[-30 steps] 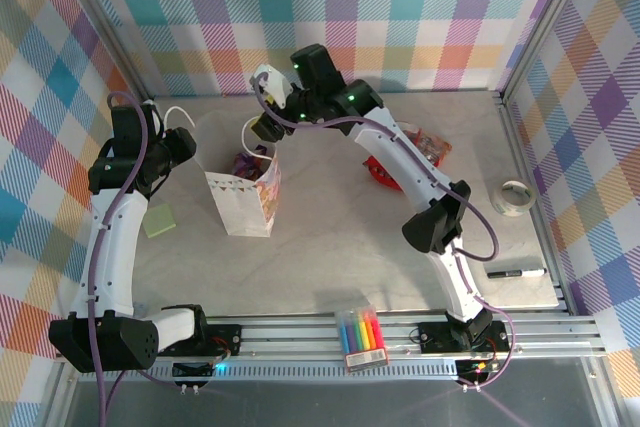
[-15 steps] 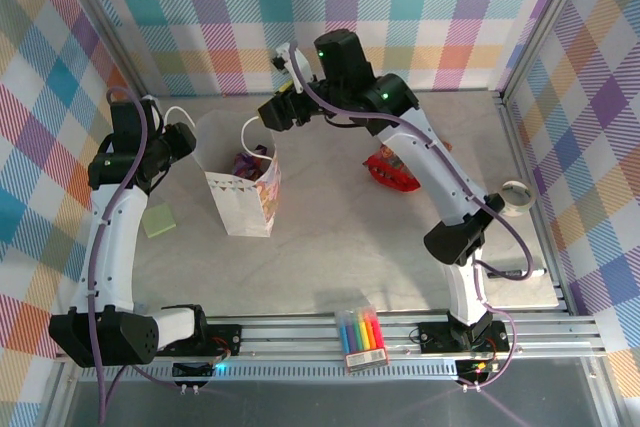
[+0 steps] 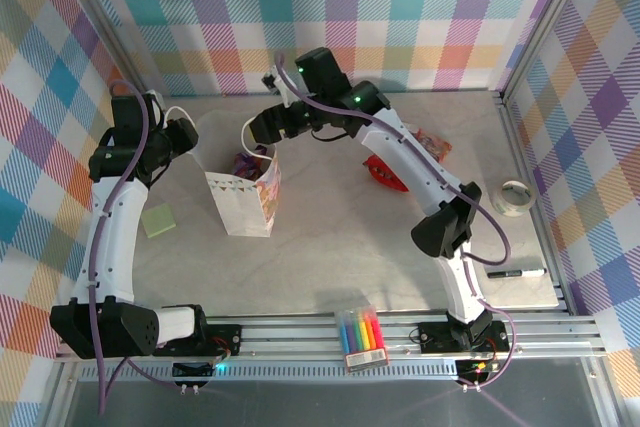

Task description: Place the snacks into the paper bag

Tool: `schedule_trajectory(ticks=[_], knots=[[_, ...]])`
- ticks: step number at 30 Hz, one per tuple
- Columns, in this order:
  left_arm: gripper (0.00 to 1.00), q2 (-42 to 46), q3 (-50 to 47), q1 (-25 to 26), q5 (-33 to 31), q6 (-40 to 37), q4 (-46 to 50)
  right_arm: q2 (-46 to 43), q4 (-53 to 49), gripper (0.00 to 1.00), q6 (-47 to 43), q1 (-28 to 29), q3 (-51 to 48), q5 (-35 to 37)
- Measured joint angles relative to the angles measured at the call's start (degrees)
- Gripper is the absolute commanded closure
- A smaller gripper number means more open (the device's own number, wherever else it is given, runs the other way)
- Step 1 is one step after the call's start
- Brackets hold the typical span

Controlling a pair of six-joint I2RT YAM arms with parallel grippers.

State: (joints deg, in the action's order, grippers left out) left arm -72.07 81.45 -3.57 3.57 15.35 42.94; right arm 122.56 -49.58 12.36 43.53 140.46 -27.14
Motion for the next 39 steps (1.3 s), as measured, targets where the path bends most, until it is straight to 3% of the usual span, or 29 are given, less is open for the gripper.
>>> schedule_trajectory(ticks=[16, 39], knots=[[0.71, -2.2, 1.9, 0.0, 0.5, -0.5, 0.0, 4.5, 4.6, 0.36, 8.5, 0.0, 2.9, -6.6], [0.71, -3.0, 5.8, 0.0, 3.0, -0.5, 0.0, 7.1, 1.2, 0.34, 9.6, 1.4, 6.5, -6.0]])
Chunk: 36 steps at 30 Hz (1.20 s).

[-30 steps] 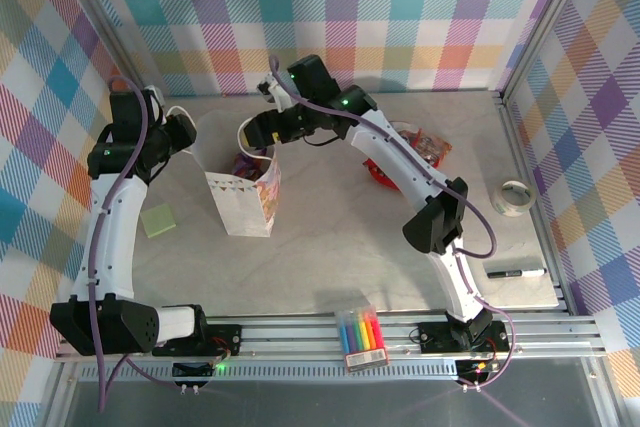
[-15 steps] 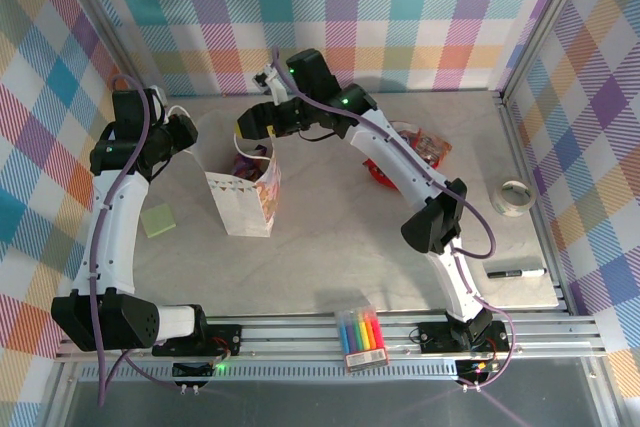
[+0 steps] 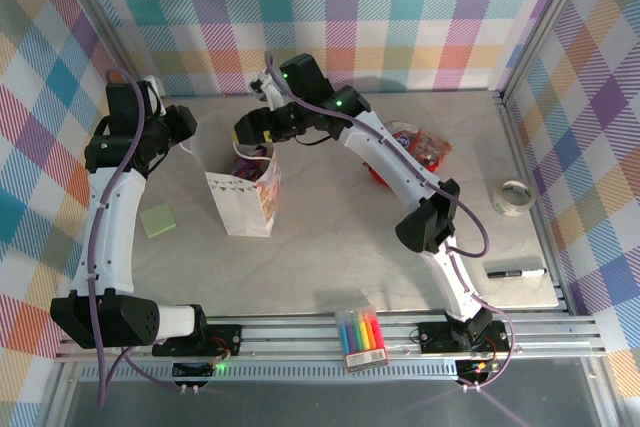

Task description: Place the snacks into the paper bag

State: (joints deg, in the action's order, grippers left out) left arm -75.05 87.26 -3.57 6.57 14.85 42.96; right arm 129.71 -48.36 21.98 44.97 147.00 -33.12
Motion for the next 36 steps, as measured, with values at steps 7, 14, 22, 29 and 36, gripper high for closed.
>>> schedule_trajectory(ticks=[7, 14, 22, 29, 36], knots=[[0.71, 0.0, 0.0, 0.0, 0.0, -0.4, 0.0, 0.0, -3.5, 0.32, -0.8, 0.5, 0.0, 1.9], [0.71, 0.0, 0.0, 0.0, 0.0, -0.8, 0.0, 0.0, -2.0, 0.32, -0.1, 1.8, 0.0, 1.9], [0.79, 0.0, 0.2, 0.0, 0.0, -1.0, 0.2, 0.5, 1.5, 0.51, 3.1, 2.3, 0.7, -0.7], [0.93, -0.2, 1.6, 0.0, 1.0, -1.1, 0.4, 1.0, 1.9, 0.73, 3.0, 2.3, 0.8, -0.5], [1.00, -0.6, 2.7, 0.0, 2.1, -1.9, 1.5, 1.0, 1.9, 0.80, 2.1, 2.3, 0.8, 1.2]])
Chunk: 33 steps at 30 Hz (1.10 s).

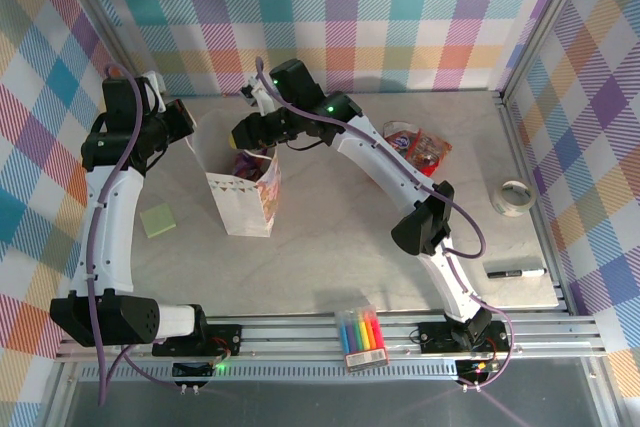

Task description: Place the snacks into the paper bag

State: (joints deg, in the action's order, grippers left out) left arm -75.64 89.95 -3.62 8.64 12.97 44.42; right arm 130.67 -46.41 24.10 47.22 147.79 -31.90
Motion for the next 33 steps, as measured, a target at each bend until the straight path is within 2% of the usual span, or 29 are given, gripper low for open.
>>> schedule_trajectory(ticks=[7, 16, 23, 33], knots=[[1.00, -0.6, 1.4, 0.2, 1.8, 0.0, 1.1, -0.8, -1.3, 0.86, -2.9, -0.8, 0.2, 5.5], [1.00, -0.8, 3.6, 3.2, 2.1, 0.7, 2.2, -7.0, -2.3, 0.90, -4.2, -4.6, 0.2, 8.8], [1.00, -5.3, 9.9, 10.4, 1.0, 2.1, 1.9, -8.4, -4.6, 0.89, -6.0, -8.2, 0.2, 10.9], [1.00, -9.9, 13.9, 16.4, -0.7, 2.9, 0.9, -13.1, -8.2, 0.88, -8.4, -11.3, 0.2, 13.3]])
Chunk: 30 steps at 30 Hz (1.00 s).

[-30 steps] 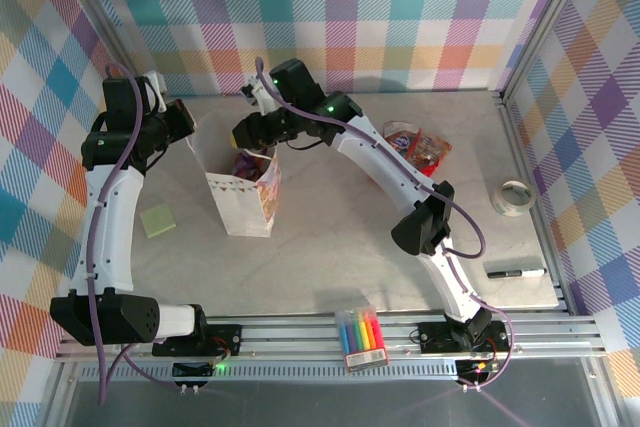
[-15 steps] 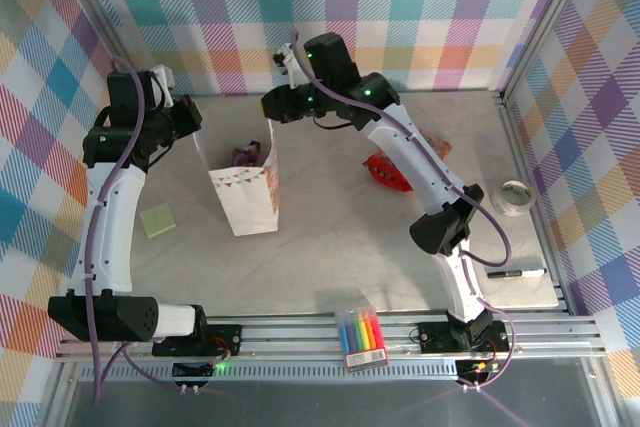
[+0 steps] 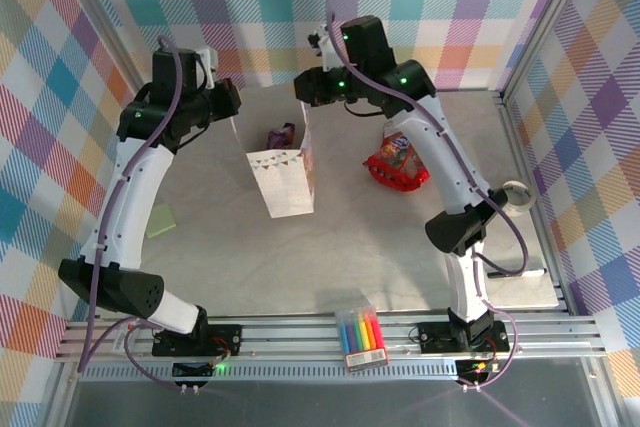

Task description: Place the snacks into the paper bag

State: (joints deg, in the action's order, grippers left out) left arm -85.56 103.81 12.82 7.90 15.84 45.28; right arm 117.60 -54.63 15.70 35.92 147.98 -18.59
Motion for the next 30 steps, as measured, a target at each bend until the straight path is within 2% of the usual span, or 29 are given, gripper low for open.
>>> schedule_trajectory(ticks=[4, 11, 19, 30], knots=[[1.00, -0.4, 0.0, 2.0, -0.5, 0.0, -1.1, -3.8, -0.9, 0.86, -1.1, -0.6, -3.0, 1.1], [1.00, -0.6, -2.3, 3.3, -0.8, 0.0, -1.4, -13.5, 1.5, 0.85, -1.4, -1.6, -21.5, 2.5], [1.00, 1.3, -7.6, 3.4, -2.8, -0.1, -1.9, -18.5, 7.2, 0.84, -0.2, -2.3, -35.2, 3.0], [0.98, 4.2, -9.4, 3.9, -2.9, 0.2, -1.9, -20.4, 9.3, 0.84, 0.5, -5.8, -35.2, 3.2]])
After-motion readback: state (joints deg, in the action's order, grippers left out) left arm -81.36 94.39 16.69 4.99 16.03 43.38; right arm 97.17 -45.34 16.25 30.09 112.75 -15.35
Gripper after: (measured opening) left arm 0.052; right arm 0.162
